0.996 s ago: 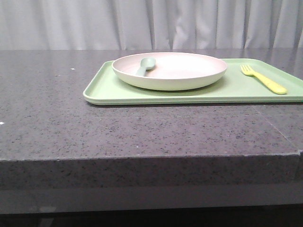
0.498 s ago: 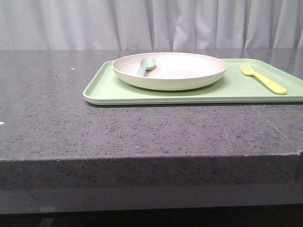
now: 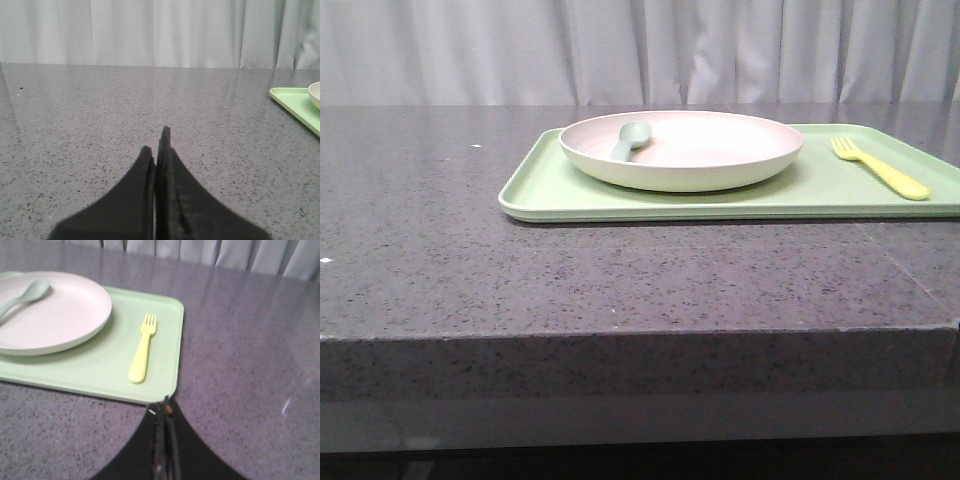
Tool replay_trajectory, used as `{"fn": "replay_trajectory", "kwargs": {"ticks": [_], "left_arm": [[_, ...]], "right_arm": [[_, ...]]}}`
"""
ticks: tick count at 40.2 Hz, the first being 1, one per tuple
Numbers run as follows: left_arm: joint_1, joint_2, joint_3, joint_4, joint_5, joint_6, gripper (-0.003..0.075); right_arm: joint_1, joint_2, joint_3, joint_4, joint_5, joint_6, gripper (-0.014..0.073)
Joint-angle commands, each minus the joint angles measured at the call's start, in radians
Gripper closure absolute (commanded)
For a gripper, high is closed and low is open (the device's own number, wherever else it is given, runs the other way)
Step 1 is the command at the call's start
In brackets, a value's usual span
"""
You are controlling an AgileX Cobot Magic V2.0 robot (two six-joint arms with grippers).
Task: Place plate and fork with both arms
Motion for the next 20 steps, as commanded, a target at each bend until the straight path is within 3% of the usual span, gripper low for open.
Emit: {"fn": "replay_trajectory", "kwargs": {"ticks": [1, 8, 20], "left_arm": [[-0.007, -0.020, 0.003, -0.002, -0.085, -0.006, 0.0738], [-0.007, -0.020, 0.003, -0.002, -0.085, -0.006, 0.0738], [-0.007, -0.020, 0.003, -0.002, -0.080, -0.006, 0.0738]], "right_arm": [[-0.006, -0.093, 0.130, -0.019, -0.295, -0.008, 0.0661], [-0.025, -0.240, 0.339, -0.004, -0.512, -0.002, 0.0661], [-0.064, -0.362, 0.411, 0.053, -0.490, 0.023, 0.0661]]}}
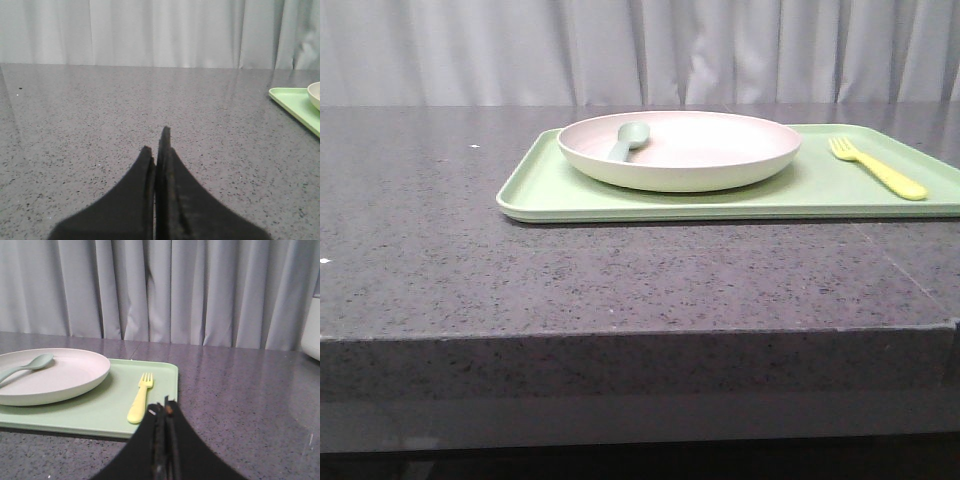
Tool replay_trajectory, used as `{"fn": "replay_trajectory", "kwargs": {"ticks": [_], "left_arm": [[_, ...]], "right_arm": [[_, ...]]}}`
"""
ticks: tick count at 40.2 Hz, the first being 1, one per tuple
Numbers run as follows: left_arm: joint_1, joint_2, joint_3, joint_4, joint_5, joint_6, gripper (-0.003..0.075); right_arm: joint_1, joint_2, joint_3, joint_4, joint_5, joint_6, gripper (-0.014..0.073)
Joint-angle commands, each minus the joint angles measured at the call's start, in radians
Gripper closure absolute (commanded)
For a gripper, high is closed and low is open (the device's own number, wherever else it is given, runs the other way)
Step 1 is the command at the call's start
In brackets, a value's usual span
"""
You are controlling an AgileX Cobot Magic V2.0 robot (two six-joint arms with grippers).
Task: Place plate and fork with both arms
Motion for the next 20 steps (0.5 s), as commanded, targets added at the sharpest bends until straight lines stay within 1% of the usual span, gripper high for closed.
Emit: {"fn": "replay_trajectory", "kwargs": {"ticks": [1, 11, 20], "left_arm": [[-0.007, -0.020, 0.003, -0.002, -0.080, -0.006, 0.0738], [-0.007, -0.020, 0.003, -0.002, -0.080, -0.006, 0.0738], [-0.007, -0.020, 0.003, -0.002, -0.080, -0.006, 0.0738]], "right_arm": [[-0.014, -0.021, -0.002, 0.008, -0.077, 0.003, 0.0661], [-0.032, -0.021, -0.002, 0.008, -0.003, 0.003, 0.0661], [-0.032, -0.021, -0.002, 0.008, -0.004, 0.003, 0.0661]]}}
